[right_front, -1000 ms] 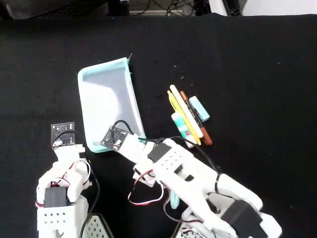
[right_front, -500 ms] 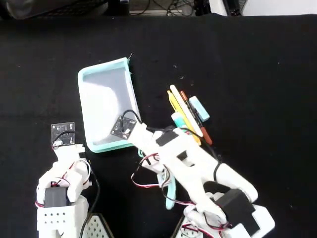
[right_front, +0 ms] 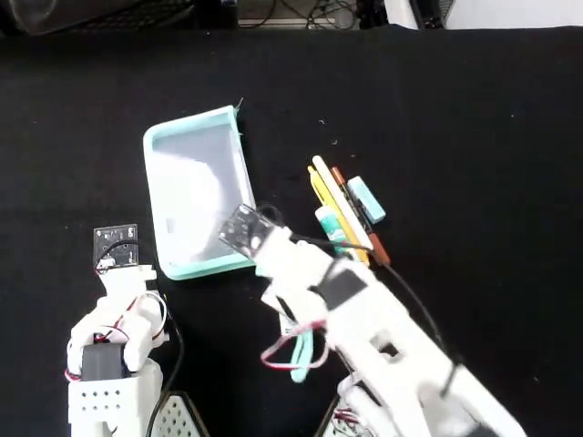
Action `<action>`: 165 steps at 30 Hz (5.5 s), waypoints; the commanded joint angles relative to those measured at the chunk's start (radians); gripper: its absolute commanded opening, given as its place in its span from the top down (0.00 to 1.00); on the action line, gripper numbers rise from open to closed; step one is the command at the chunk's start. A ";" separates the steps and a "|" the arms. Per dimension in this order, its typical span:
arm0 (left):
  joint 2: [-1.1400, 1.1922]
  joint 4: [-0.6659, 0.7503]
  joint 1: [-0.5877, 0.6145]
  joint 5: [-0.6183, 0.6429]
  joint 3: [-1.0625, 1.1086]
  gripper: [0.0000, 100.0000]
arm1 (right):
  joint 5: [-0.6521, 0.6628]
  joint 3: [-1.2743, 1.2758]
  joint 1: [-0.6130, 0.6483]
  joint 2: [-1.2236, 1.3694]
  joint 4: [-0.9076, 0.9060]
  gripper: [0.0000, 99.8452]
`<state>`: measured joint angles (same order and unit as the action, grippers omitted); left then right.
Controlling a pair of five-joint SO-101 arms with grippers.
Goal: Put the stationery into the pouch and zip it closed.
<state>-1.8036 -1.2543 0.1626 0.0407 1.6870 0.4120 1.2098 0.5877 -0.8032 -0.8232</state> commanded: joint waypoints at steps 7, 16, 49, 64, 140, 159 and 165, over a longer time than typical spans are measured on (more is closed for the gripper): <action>-0.015 -0.021 0.007 0.002 0.012 0.96 | -0.012 0.196 -0.040 -0.438 0.009 0.99; -0.015 -0.018 0.007 0.002 0.012 0.96 | -0.014 0.265 -0.218 -0.613 0.000 0.99; 0.397 0.647 -0.099 -0.371 -0.351 0.96 | -0.081 0.398 -0.218 -0.944 -0.091 0.99; 1.080 0.818 -0.111 -0.358 -0.427 0.96 | -0.086 0.292 -0.204 -0.951 -0.068 0.99; -0.014 0.344 -0.320 -0.063 -0.122 0.77 | -0.118 0.427 0.018 -0.949 0.304 0.99; 0.043 0.204 -0.446 0.037 -0.317 0.78 | -0.118 0.427 0.018 -0.944 0.304 0.99; 0.043 0.155 -0.447 0.037 -0.374 0.78 | -0.118 0.427 0.018 -0.944 0.304 0.99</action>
<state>-1.7668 -1.0702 -0.2716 0.0667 1.3909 0.3000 1.6502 0.6183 -1.7392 -0.5439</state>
